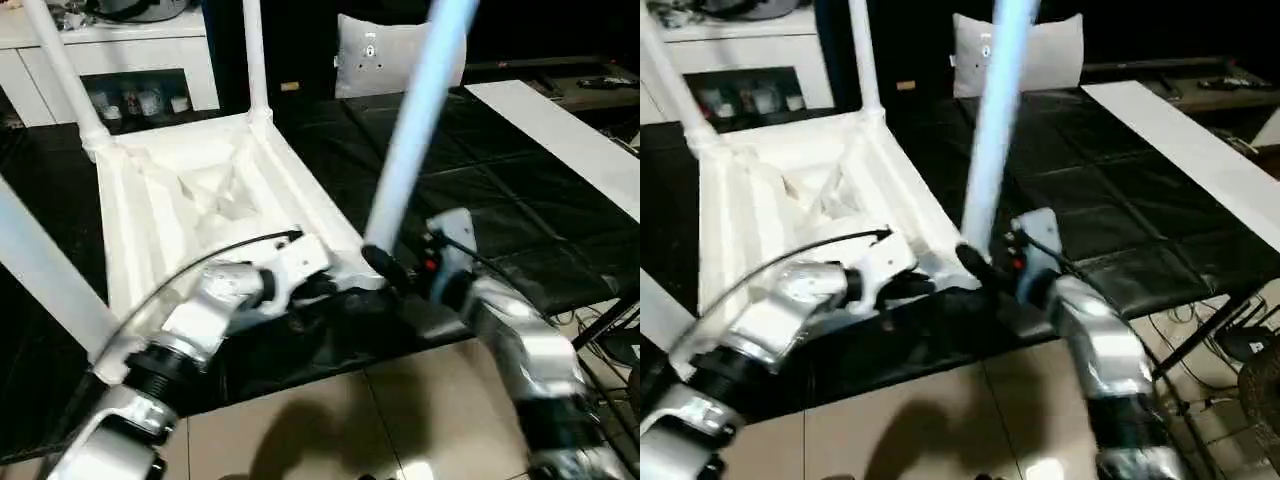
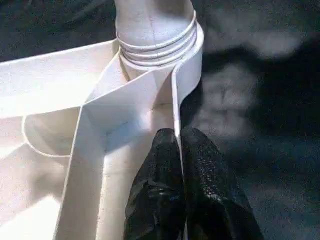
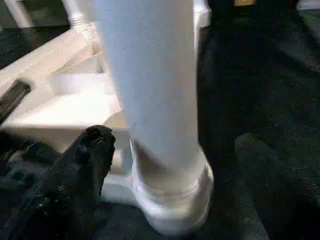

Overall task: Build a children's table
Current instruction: Rotate leg to tighten

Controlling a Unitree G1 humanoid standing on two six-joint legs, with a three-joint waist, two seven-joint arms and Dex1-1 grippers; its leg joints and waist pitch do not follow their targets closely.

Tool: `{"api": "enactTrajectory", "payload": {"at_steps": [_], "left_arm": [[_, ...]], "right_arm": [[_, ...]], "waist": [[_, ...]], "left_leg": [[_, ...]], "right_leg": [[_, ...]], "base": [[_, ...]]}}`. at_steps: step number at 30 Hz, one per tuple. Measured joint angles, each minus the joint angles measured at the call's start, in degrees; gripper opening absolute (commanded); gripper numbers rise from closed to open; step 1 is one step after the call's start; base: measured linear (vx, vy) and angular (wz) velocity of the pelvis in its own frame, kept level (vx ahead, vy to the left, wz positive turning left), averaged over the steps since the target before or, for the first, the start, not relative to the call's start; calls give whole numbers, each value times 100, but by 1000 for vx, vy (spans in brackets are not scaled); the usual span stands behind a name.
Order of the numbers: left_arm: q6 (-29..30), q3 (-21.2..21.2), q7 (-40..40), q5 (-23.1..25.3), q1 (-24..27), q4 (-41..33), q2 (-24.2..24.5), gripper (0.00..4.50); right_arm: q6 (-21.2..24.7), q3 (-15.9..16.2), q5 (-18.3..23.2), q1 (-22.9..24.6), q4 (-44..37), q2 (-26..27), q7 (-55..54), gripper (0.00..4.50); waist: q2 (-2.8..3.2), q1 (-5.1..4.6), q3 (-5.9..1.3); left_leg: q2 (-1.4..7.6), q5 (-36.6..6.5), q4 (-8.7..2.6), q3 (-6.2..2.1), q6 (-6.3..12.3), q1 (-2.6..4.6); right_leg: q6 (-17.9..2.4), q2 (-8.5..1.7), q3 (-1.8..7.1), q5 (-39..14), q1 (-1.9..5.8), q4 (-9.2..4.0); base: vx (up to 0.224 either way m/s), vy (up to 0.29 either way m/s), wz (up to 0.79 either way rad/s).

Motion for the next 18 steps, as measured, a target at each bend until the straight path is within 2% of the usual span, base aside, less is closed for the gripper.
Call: {"api": "enactTrajectory", "payload": {"at_steps": [1, 4, 7, 9, 12, 15, 17, 18], "left_arm": [[-154, -4, -26, 30, -17, 74, 51, 42], [-667, 16, -75, 78, -51, 318, 334, 57], [-866, 270, -126, -43, -18, 298, 467, 90], [-763, 549, -100, -271, 88, 31, 444, 96], [-465, 949, 97, -696, 476, -647, 205, 123], [-170, 1164, 821, -842, 1067, -1331, -211, 137], [248, 1328, 1339, -845, 1448, -1737, -466, 161], [370, 1391, 1529, -844, 1614, -1919, -565, 174]], "right_arm": [[32, 7, 63, 84, -143, -59, 95, 450], [55, 33, 207, 433, -691, -212, 323, 450], [13, 43, 199, 726, -1002, -241, 209, 450], [62, 55, 149, 831, -1114, -185, -16, 450], [430, 55, 107, 876, -1259, -15, -356, 450], [525, 105, 74, 968, -1407, 197, -672, 450], [511, 115, 73, 1058, -1609, 251, -825, 450], [479, 128, 61, 1094, -1660, 254, -881, 450]], "waist": [[0, 8, 0], [-9, -2, -1], [-13, 7, -2], [-21, 16, -5], [-41, 16, -18], [-59, 12, -25], [-68, 10, -28], [-94, 6, -34]], "left_leg": [[-1, 0, 2, -1, -2, -1], [0, -6, 6, -4, -12, -2], [-1, -6, 7, -5, -12, -2], [-1, -6, 8, -7, -13, -1], [-4, -9, 5, -9, -12, 7], [-3, -12, 3, -11, -9, 6], [-3, -12, 2, -12, -9, 5], [-3, -12, -2, -12, -9, 3]], "right_leg": [[1, 0, 0, 1, 1, -1], [5, 2, -3, 3, 5, -10], [8, 2, -6, 5, 12, -23], [8, 0, -8, 5, 18, -29], [9, -5, -7, 5, 31, -34], [9, -4, -13, 5, 33, -36], [9, -2, -15, 5, 33, -37], [10, -1, -18, 5, 30, -40]], "base": [[0, 0, 0], [0, 0, 0], [0, 0, 0], [0, 0, 0], [0, 0, 0], [0, 0, 0], [0, 0, 0], [0, 0, 0]]}}
